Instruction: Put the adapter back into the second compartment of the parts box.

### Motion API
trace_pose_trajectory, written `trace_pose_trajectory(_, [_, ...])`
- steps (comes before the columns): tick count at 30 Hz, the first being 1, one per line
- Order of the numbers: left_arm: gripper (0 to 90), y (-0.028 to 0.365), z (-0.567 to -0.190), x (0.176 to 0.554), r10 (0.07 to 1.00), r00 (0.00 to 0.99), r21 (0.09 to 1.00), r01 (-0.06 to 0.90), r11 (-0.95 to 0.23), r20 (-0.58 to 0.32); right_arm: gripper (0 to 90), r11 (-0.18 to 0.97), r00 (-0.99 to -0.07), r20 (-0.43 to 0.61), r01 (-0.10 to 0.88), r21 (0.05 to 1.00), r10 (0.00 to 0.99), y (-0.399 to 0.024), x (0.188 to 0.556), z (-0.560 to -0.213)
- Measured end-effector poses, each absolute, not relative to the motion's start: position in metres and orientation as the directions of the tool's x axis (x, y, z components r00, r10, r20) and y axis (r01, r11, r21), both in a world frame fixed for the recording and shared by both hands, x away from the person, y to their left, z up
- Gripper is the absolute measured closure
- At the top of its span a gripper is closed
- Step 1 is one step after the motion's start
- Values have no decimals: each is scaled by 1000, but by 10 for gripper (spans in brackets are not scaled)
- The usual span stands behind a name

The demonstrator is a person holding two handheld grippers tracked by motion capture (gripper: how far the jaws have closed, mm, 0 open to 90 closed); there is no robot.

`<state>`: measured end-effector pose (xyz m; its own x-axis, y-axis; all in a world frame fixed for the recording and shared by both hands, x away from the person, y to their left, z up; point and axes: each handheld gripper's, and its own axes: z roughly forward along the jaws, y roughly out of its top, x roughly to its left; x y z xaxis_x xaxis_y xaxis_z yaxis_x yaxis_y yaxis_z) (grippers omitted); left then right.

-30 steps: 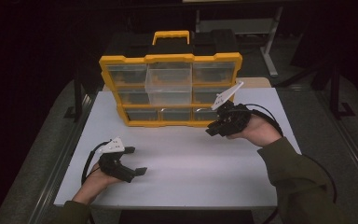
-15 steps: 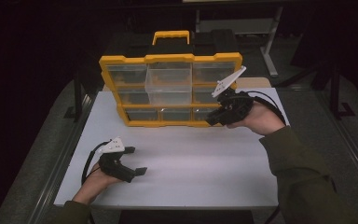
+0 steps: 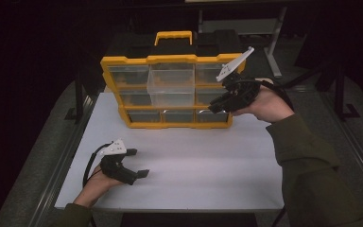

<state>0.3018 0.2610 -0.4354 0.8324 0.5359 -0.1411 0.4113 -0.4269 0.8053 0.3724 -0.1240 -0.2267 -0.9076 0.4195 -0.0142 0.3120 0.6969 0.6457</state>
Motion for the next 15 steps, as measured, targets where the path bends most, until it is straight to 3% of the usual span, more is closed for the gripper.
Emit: trace_pose_trajectory(15, [0,260,-435,302,534,833,804,414,-426,-146,753,684,-910,-38,282,673,412,-121,382,-189])
